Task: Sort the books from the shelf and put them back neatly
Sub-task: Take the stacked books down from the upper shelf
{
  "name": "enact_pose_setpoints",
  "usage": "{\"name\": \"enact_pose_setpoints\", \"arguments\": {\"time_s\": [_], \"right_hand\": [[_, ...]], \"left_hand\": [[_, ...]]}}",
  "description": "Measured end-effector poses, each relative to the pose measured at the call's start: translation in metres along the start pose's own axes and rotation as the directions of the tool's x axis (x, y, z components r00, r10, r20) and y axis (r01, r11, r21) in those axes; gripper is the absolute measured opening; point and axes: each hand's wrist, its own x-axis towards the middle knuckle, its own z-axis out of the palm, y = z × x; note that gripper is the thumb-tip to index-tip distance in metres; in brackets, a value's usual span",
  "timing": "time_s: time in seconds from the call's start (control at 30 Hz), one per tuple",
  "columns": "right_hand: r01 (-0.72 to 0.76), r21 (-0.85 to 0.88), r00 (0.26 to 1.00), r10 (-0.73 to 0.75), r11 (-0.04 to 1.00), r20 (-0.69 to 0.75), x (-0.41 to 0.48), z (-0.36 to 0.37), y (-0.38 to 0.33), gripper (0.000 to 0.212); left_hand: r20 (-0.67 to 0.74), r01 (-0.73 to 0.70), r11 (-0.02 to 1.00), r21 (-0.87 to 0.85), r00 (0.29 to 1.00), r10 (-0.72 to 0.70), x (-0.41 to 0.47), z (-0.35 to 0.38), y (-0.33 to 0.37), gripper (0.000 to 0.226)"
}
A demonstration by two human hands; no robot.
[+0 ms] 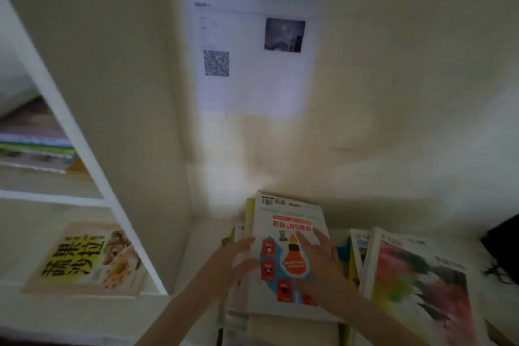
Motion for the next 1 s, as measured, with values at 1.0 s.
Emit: {"name": "enact_pose_setpoints", "arguments": {"time_s": [1.0], "right_hand": [[0.557,-0.775,0.604,-0.786,0.300,0.130,0.046,-0.020,-0.455,0.063]], "left_hand": [[-0.697,-0.450,0.589,-0.671,0.655,-0.294,-0.190,-0.209,-0.036,0.028]]}}
